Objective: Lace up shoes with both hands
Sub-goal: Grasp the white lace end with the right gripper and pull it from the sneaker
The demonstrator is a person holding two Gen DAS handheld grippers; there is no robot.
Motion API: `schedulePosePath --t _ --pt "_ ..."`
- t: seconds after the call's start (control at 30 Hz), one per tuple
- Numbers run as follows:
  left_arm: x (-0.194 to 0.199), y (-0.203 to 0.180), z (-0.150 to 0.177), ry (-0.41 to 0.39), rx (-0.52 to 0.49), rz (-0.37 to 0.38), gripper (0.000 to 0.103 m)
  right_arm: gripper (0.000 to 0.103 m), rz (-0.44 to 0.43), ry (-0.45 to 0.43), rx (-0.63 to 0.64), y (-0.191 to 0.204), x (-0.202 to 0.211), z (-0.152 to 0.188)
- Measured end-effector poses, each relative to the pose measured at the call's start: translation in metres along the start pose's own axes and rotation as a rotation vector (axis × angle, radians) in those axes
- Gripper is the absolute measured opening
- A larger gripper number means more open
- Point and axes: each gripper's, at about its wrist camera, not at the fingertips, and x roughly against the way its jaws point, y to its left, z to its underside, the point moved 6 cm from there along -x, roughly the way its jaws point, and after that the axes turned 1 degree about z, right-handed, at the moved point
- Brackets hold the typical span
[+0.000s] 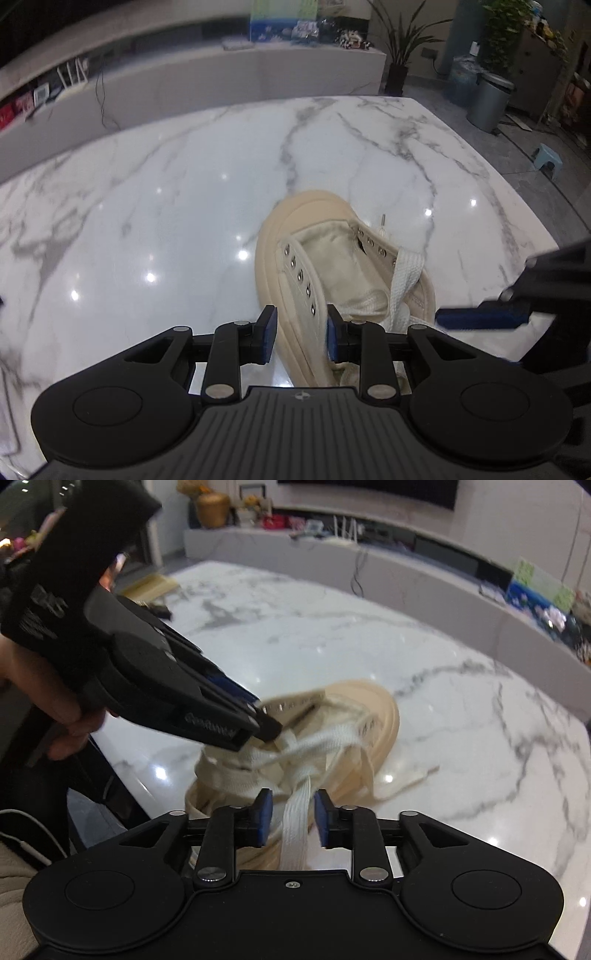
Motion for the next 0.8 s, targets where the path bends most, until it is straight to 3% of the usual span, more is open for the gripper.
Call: schedulePosePath --t 0.1,0.3,0.7,0.8 --pt "0.003 -0.003 -0.002 0.005 -0.026 0.000 0.025 0.046 -0.016 -0.039 0.050 0.003 0.008 -0.004" --pt "0.011 -0.003 -0.007 -0.008 -0.041 0.002 0.025 0.046 -0.047 -0.019 0.117 0.011 -0.010 -0.010" --pt "0.014 0.004 -0.009 -0.017 -0.035 0.029 0.028 0.048 0.045 0.064 0.190 0.008 -0.053 -0.009" --pt "0.012 0.006 -0.008 -0.018 -0.030 0.022 0.035 0.048 0.021 0.090 0.148 0.001 -0.067 -0.008"
